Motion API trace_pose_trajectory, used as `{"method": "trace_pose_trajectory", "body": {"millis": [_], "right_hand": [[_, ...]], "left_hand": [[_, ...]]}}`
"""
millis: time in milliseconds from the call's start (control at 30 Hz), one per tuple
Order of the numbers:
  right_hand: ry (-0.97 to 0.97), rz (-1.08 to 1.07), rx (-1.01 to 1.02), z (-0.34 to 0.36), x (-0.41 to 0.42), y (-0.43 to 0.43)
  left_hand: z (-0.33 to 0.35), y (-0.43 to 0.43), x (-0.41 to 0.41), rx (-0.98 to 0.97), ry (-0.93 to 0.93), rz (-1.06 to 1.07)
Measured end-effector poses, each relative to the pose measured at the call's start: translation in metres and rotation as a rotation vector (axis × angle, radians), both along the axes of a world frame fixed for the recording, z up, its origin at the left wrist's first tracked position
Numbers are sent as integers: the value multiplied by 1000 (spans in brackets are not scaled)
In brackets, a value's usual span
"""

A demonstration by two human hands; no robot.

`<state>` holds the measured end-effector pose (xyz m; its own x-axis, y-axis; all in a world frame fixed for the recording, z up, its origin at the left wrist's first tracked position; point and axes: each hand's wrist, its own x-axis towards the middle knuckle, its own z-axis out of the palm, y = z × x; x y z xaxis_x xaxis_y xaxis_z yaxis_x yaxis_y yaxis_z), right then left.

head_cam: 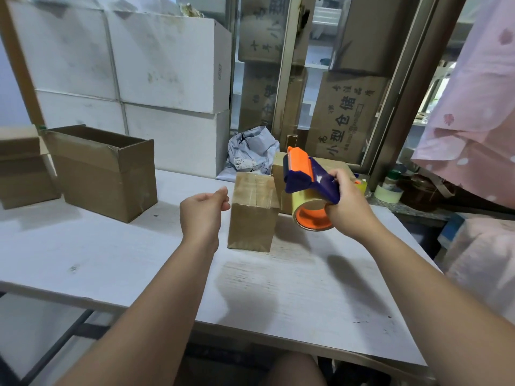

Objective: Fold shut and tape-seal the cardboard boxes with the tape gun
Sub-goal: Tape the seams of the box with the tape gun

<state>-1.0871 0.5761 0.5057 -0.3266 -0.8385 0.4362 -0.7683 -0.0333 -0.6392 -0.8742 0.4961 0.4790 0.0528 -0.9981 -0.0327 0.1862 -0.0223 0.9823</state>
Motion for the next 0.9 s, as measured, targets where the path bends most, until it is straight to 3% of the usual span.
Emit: {"method": "trace_pose_trajectory", "body": {"millis": [367,733,900], "right_hand": [[65,1,21,-7,-8,-4],[83,21,42,-15,-14,-13],[51,29,81,-26,-17,-15]], "left_hand": [[-15,-15,0,-91,-345,70],[-19,-21,0,-84,-349,35],[-21,-23,0,-52,-263,-12]]}}
